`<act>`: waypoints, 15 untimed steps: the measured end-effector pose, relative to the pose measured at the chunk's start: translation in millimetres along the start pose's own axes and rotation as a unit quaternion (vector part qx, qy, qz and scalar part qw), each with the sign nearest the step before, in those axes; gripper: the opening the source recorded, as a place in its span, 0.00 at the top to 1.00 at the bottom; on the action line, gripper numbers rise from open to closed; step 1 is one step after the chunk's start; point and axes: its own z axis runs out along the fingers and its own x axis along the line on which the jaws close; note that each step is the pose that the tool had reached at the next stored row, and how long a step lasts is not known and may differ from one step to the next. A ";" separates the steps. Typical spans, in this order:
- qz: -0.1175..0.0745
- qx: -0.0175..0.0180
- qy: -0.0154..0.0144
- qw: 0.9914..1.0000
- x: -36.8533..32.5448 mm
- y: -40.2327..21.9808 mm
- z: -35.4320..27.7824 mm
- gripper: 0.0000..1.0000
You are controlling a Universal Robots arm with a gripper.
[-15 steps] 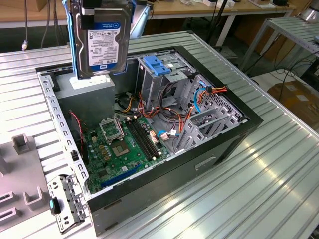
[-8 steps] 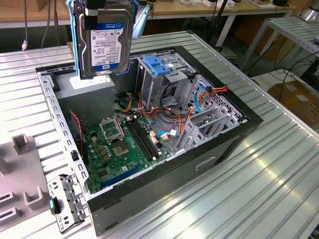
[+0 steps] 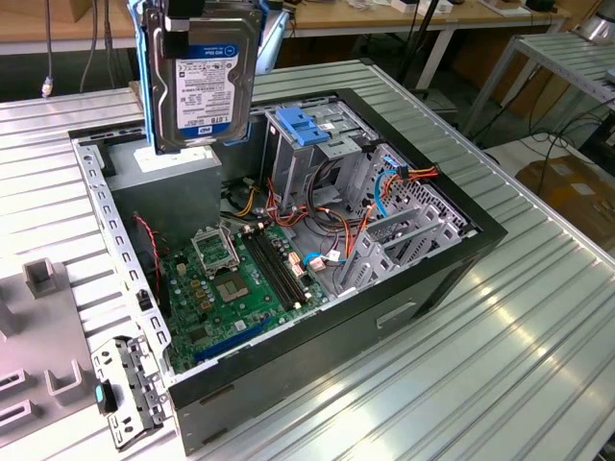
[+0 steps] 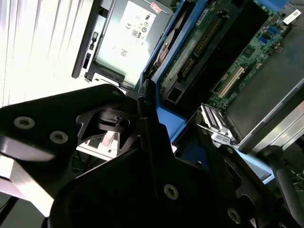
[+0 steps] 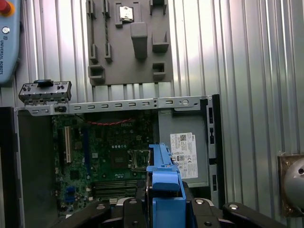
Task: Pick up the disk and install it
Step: 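Insert the disk into the insertion slot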
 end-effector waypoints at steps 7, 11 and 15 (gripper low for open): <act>0.000 0.000 0.000 1.000 2.3 -0.2 0.0 0.63; 0.000 0.000 0.000 1.000 3.9 -0.3 0.0 0.63; 0.000 0.000 0.000 1.000 6.3 -0.5 0.0 0.63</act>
